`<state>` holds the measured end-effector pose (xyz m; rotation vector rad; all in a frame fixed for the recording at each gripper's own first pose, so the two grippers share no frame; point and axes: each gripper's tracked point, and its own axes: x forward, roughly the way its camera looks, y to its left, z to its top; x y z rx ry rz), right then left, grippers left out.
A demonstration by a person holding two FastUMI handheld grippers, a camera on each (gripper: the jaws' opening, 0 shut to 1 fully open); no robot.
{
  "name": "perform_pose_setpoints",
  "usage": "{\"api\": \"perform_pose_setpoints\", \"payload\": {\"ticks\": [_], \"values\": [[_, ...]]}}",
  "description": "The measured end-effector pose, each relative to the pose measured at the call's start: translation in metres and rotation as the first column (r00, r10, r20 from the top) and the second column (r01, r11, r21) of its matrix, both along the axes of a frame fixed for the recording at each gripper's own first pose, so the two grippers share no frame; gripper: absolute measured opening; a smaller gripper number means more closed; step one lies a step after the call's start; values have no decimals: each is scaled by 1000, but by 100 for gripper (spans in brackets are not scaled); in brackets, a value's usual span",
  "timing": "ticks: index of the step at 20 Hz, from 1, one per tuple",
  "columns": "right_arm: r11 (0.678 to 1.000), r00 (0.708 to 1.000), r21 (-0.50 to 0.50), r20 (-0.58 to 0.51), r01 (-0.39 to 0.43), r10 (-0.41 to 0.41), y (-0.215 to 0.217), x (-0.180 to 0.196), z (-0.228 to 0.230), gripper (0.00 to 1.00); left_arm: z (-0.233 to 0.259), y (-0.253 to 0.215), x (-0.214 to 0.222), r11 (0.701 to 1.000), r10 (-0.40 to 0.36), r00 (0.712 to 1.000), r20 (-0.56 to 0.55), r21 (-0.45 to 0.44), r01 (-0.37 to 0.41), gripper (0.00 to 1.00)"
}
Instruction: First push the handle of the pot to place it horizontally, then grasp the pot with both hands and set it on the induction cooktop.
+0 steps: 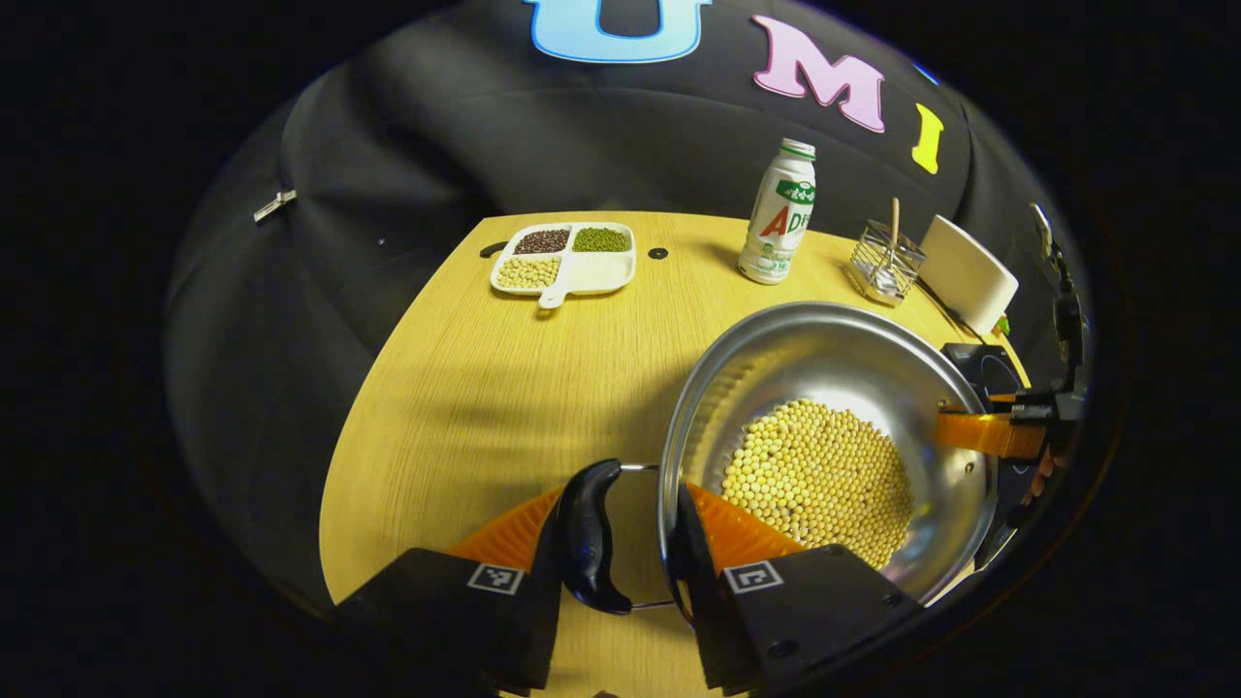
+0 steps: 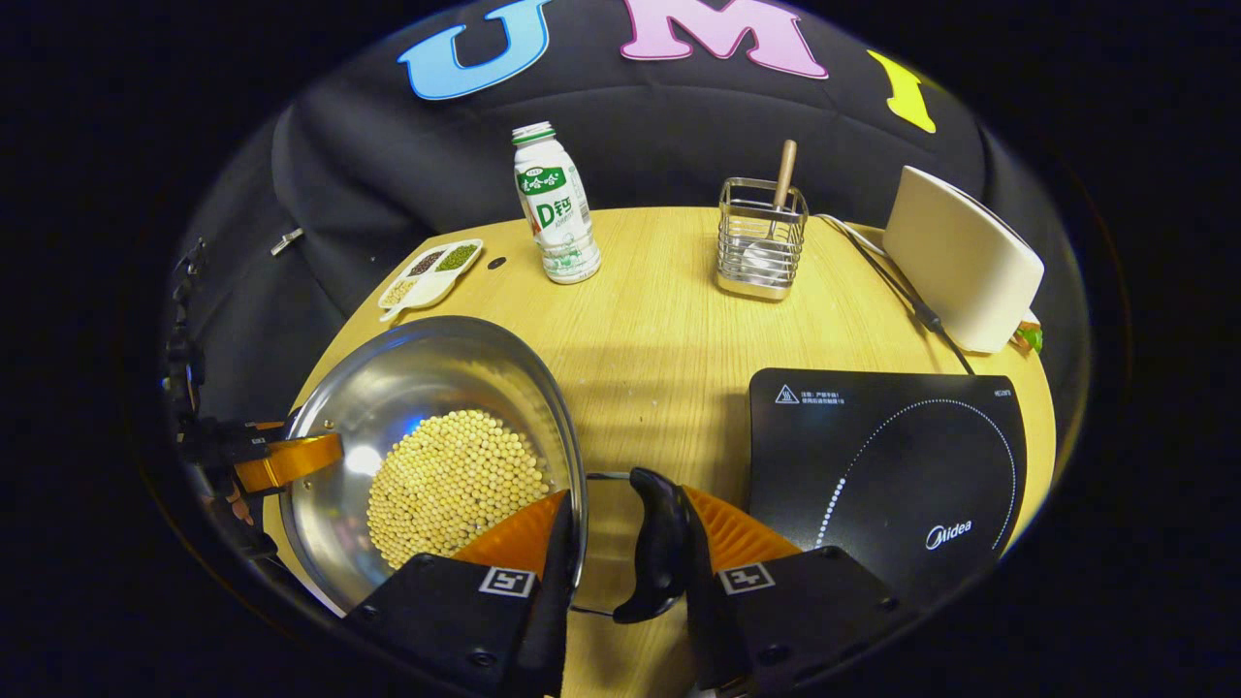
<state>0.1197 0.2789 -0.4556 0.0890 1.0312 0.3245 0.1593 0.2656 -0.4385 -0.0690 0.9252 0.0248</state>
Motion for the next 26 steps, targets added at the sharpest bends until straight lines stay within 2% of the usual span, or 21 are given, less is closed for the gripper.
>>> {"api": "perform_pose_setpoints", "payload": {"ticks": [2, 6, 11, 18, 19, 20, 21, 26], "values": [[1000, 1000, 2, -15, -5, 5, -3, -7, 6, 53, 4, -3, -10, 1000, 12, 1000, -13, -7, -12, 57], [1000, 1000, 24, -3, -2, 2, -15, -15, 38, 53, 42, -14, -22, 1000, 11, 1000, 8, 13, -12, 55], [999, 1000, 31, 2, 16, -16, -51, -23, 75, 53, 80, -46, -31, 1000, -7, 1000, 2, 15, 7, 56], [997, 998, 23, 17, 67, -68, -130, -21, 99, 53, 107, -120, -20, 998, -68, 997, 21, 11, 67, 54], [997, 997, 21, 17, 73, -74, -143, -21, 100, 53, 108, -133, -19, 997, -75, 997, 23, 7, 74, 56], [997, 997, 18, 16, 78, -79, -156, -21, 102, 49, 109, -146, -17, 997, -82, 996, 22, 3, 82, 56], [996, 996, 14, 18, 84, -84, -169, -20, 102, 53, 110, -159, -16, 996, -90, 996, 23, -2, 90, 56], [993, 993, 1, 21, 115, -115, -236, -16, 101, 53, 111, -227, -5, 991, -129, 991, 27, -15, 130, 56]]}}
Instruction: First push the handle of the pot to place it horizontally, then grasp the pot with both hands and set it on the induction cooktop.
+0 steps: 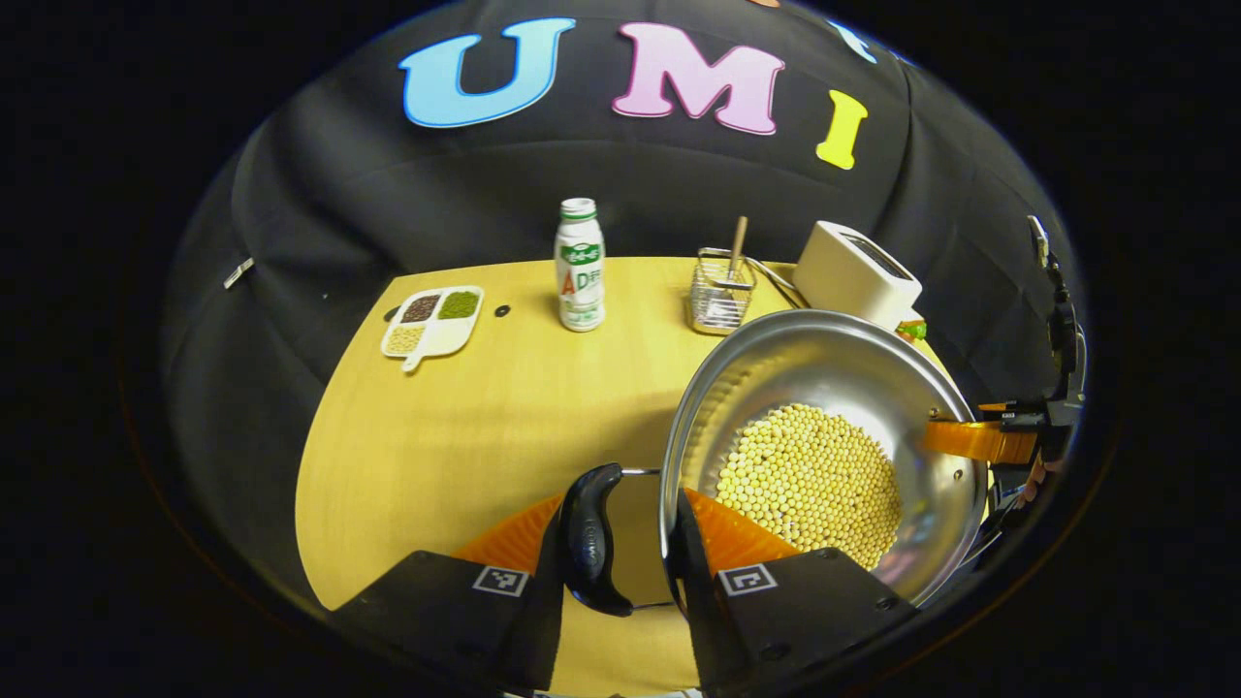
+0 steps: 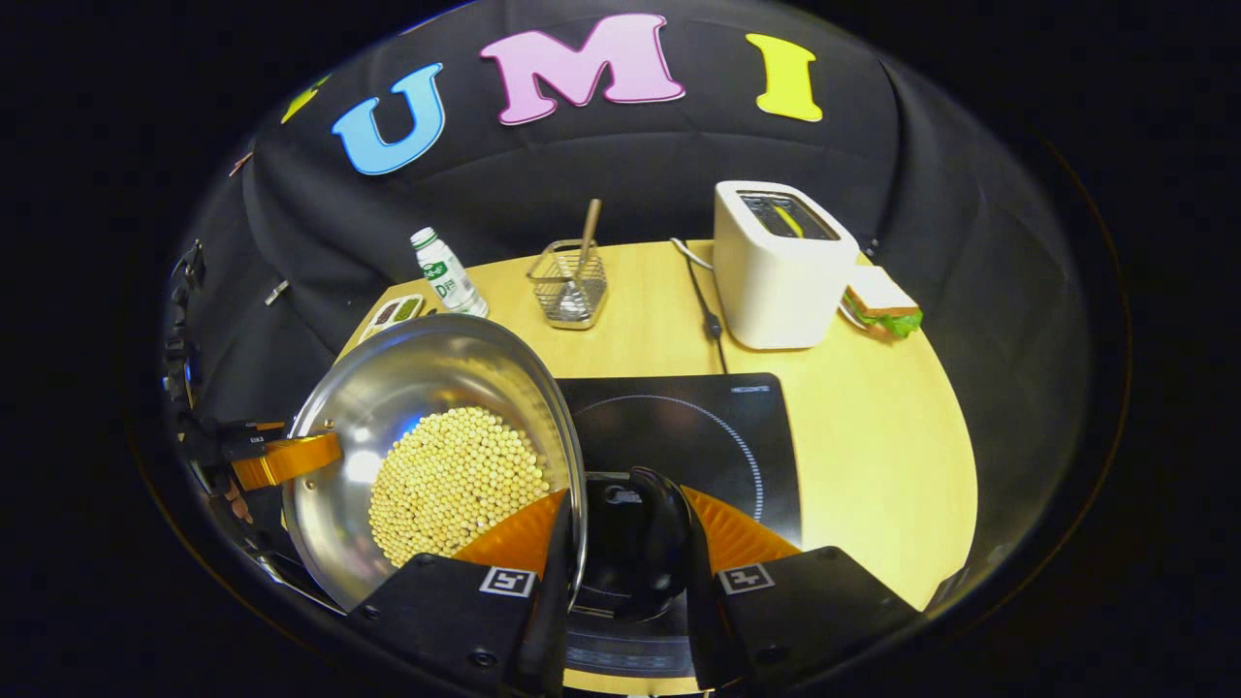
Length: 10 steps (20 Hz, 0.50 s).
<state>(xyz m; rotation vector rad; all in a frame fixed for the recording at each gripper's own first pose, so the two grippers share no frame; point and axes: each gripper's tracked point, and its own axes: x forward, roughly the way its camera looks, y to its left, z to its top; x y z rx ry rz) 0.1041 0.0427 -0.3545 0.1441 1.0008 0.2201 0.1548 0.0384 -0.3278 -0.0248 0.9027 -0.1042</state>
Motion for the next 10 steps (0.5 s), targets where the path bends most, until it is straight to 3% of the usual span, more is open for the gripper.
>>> {"api": "perform_pose_setpoints", "payload": {"ticks": [10], "values": [[999, 999, -5, -25, 37, -37, -94, 18, -34, 53, -21, -100, 26, 999, -44, 999, -12, 7, 44, 56]]}}
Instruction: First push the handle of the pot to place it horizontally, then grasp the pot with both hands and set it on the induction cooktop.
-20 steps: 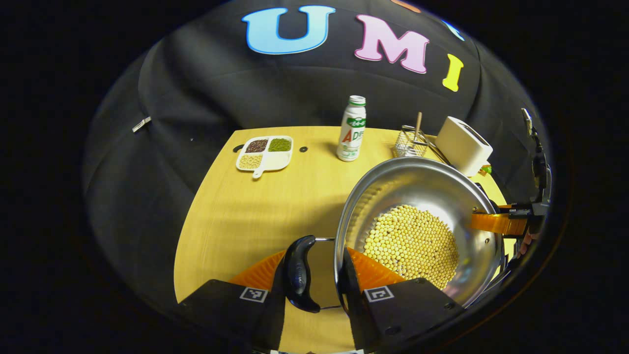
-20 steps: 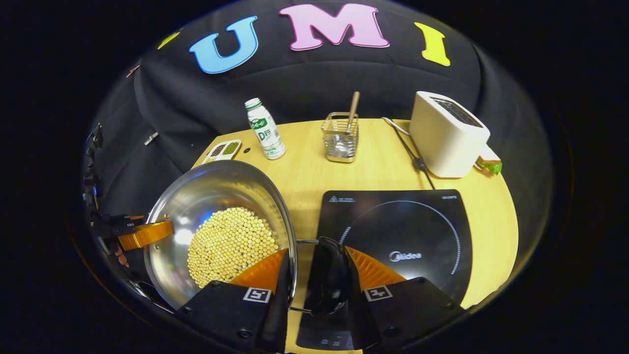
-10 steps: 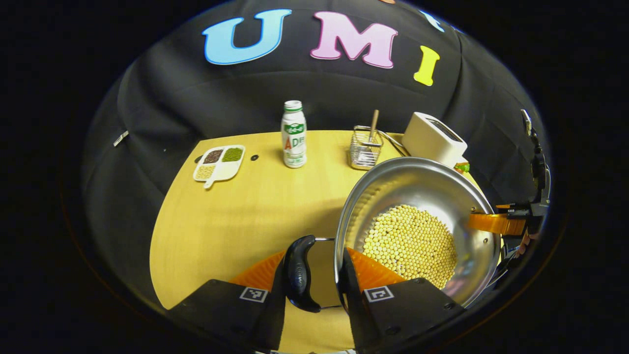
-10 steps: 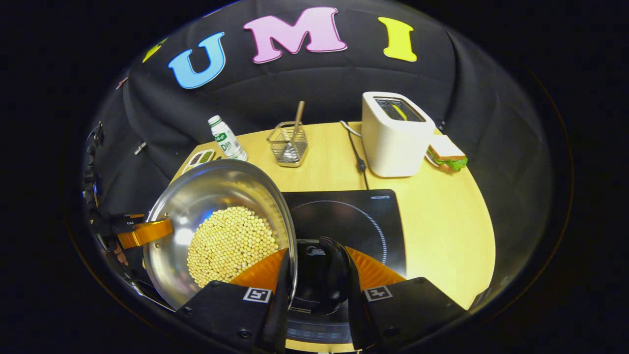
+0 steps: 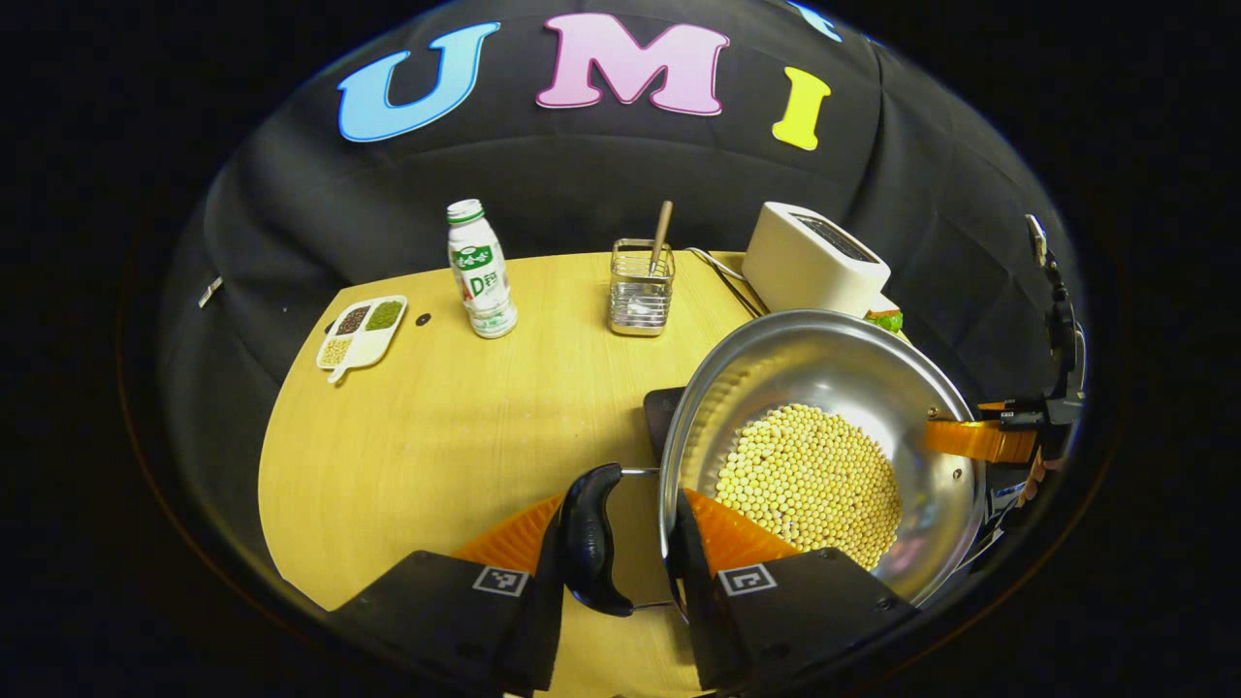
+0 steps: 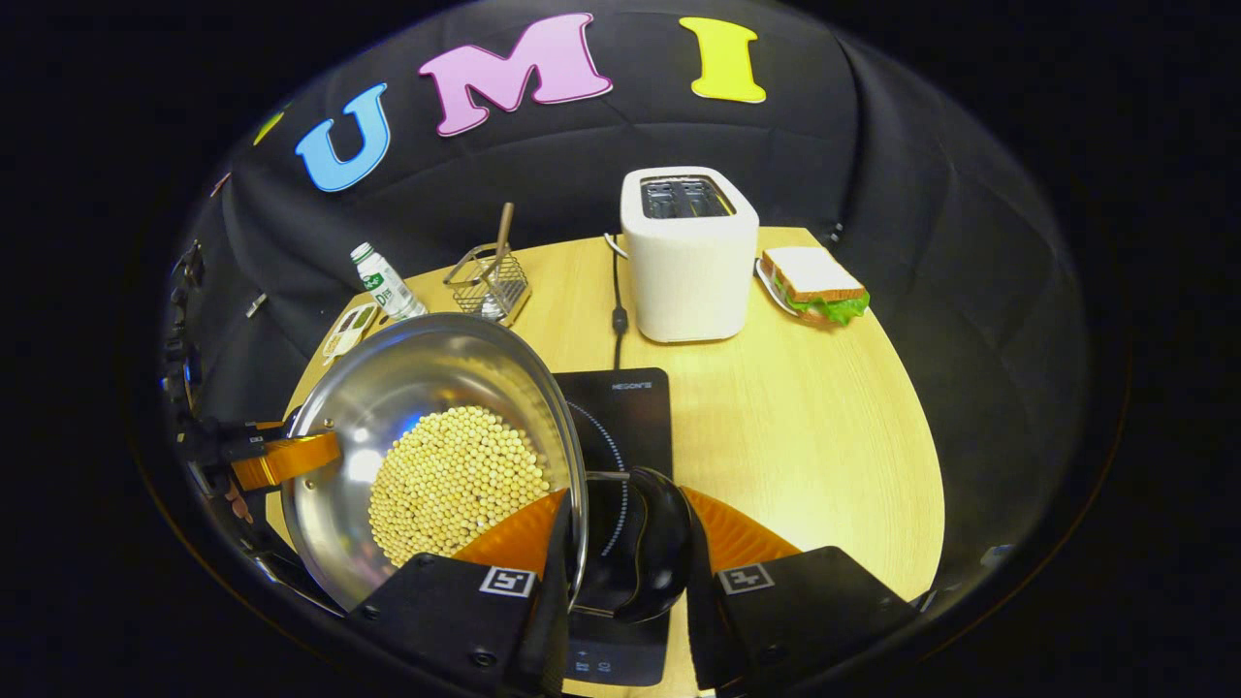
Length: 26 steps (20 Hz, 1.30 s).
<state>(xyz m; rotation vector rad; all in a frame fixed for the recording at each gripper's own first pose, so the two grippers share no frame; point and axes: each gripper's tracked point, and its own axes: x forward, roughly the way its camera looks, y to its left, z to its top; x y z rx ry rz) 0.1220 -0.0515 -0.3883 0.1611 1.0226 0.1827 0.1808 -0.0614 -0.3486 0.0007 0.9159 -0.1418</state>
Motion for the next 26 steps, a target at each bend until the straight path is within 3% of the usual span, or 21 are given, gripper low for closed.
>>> {"api": "perform_pose_setpoints", "payload": {"ticks": [18, 19, 20, 26], "values": [[1000, 1000, -11, -23, 12, -13, -12, 29, -32, 53, -36, -15, 31, 999, 21, 1000, -11, -28, -21, 56], [1000, 1000, -11, -20, 10, -11, -11, 29, -31, 48, -36, -15, 31, 999, 21, 1000, -12, -29, -21, 56], [1000, 1000, -10, -20, 9, -9, -11, 30, -32, 53, -36, -16, 32, 999, 20, 1000, -10, -31, -20, 56], [1000, 1000, -6, -20, 10, -10, -12, 30, -32, 53, -37, -16, 33, 999, 20, 1000, -9, -32, -20, 57]]}}
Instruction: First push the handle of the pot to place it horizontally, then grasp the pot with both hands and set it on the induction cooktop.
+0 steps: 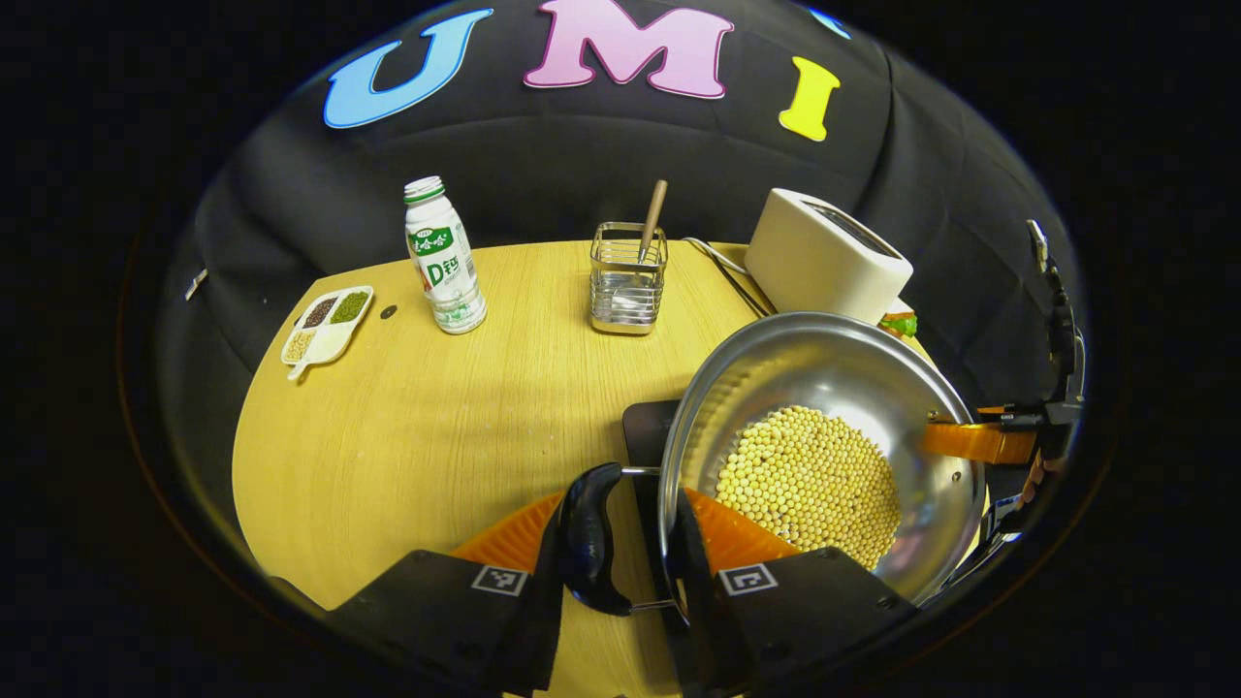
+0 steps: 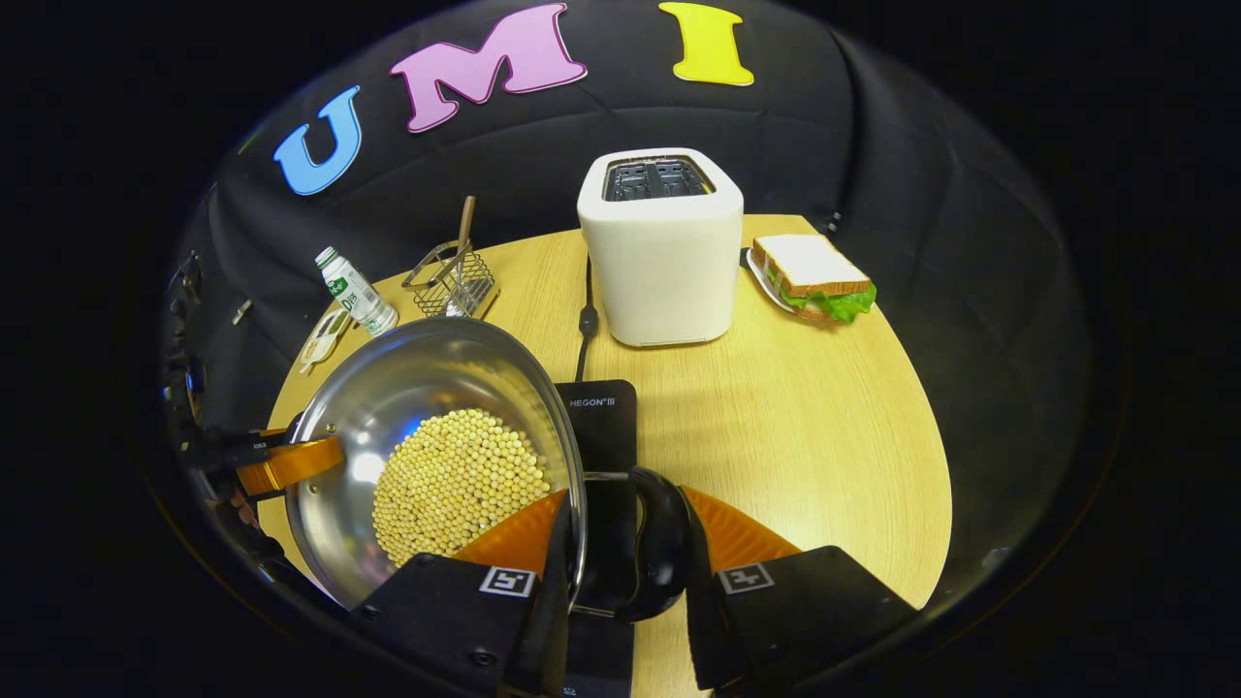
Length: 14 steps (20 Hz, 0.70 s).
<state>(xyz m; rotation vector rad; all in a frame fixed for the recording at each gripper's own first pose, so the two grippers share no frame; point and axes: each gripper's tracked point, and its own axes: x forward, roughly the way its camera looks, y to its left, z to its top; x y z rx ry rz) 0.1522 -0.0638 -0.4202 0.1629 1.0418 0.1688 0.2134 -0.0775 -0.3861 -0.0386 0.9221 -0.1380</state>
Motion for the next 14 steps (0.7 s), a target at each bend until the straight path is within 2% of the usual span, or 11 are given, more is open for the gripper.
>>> {"api": "perform_pose_setpoints", "payload": {"ticks": [3, 6, 7, 8, 10, 11, 12, 13, 14], "values": [[1000, 1000, 2, -1, 2, -2, 0, 0, -1, 53, -2, 0, -1, 1000, 1, 1000, -7, 2, -1, 60], [1000, 1000, -2, 1, 6, -6, -1, 1, -1, 57, -2, 0, -1, 1000, 2, 1000, -10, 3, -2, 60], [1000, 1000, -6, 2, 7, -7, -1, 0, -1, 54, -3, 0, -2, 1000, 0, 1000, -15, 9, 0, 61], [1000, 1000, -17, 3, 14, -14, -2, 0, -2, 61, -2, -1, -2, 1000, -4, 1000, -14, 17, 5, 62], [999, 1000, -34, 1, 19, -19, -4, -1, -5, 67, 2, -2, 1, 999, -27, 1000, 10, 47, 26, 65], [999, 1000, -31, 1, 17, -17, -4, -3, -4, 75, 2, -3, 2, 998, -37, 999, 26, 58, 36, 76], [1000, 1000, -25, 4, 17, -17, -3, -1, -5, 92, 3, -3, 3, 997, -40, 998, 40, 72, 37, 86], [999, 1000, -30, 8, 19, -18, -3, -3, -3, 100, 5, -5, 3, 997, -46, 998, 47, 68, 43, 98], [999, 1000, -34, 14, 21, -20, -4, -3, -1, 99, 6, -7, 3, 997, -46, 998, 50, 67, 43, 98]]}}
